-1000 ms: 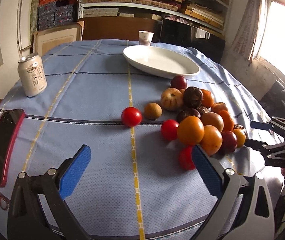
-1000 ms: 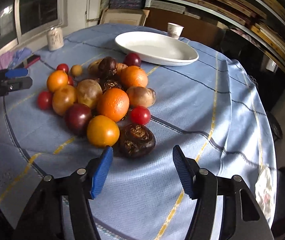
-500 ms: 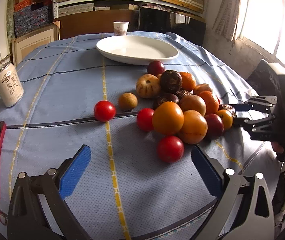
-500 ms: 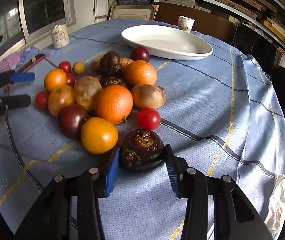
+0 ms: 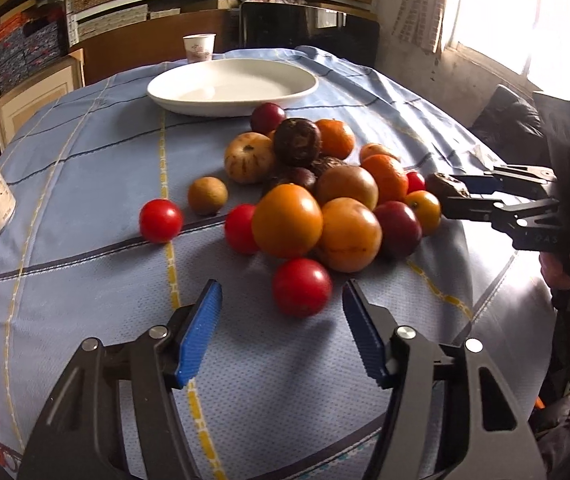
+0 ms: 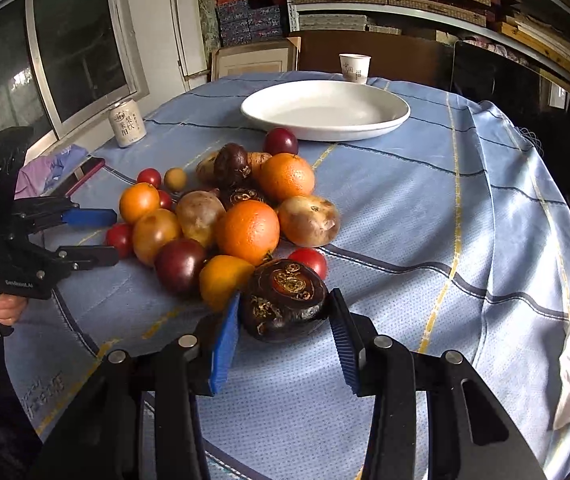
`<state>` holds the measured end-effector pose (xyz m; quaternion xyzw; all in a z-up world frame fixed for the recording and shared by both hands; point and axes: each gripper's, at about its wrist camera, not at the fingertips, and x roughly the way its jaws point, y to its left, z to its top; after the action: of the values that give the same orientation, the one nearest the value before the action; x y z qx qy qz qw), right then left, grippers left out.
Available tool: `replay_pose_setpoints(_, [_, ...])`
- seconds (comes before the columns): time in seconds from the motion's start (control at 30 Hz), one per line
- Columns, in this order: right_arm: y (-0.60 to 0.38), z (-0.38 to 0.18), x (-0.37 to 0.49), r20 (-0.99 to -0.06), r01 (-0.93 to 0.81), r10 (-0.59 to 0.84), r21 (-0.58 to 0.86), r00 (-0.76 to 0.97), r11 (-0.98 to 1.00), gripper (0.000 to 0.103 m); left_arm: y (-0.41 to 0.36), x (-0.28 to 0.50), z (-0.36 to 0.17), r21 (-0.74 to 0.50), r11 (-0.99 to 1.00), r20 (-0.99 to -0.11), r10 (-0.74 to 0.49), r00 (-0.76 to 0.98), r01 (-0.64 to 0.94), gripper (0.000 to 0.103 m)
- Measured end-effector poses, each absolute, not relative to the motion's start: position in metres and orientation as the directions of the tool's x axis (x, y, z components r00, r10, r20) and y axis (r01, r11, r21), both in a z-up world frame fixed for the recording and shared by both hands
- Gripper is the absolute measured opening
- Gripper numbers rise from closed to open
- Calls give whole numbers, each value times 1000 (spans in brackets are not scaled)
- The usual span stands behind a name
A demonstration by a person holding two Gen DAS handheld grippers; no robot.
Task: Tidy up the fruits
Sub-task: 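Grasp a red cherry tomato with the left tool while the right tool grasps a dark wrinkled fruit, then carry both fruits onto the white plate and open both tools to release them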
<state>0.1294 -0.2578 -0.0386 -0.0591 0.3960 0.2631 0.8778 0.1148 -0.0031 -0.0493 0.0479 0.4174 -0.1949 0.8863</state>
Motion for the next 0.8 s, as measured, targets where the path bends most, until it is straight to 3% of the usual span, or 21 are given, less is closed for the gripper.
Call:
replay_pose_setpoints(0.2, [-261, -40, 128, -724, -500, 419, 117, 549, 858, 44, -8, 121, -54, -97, 907, -783, -324, 530, 411, 41])
replay_pose_setpoints(0.47, [-266, -44, 129, -735, -471, 408, 137, 542, 872, 44, -16, 127, -54, -92, 895, -796, -329, 507, 437, 40])
replay_pose_setpoints(0.6, [-273, -44, 128, -737, -444, 410, 166, 538, 881, 44, -13, 129, -52, -113, 898, -790, -340, 510, 425, 30])
replay_pose_setpoints(0.8, [-272, -23, 125, -718, -449, 399, 134, 570, 883, 44, 1, 128, -44, -169, 896, -772, -379, 510, 410, 30])
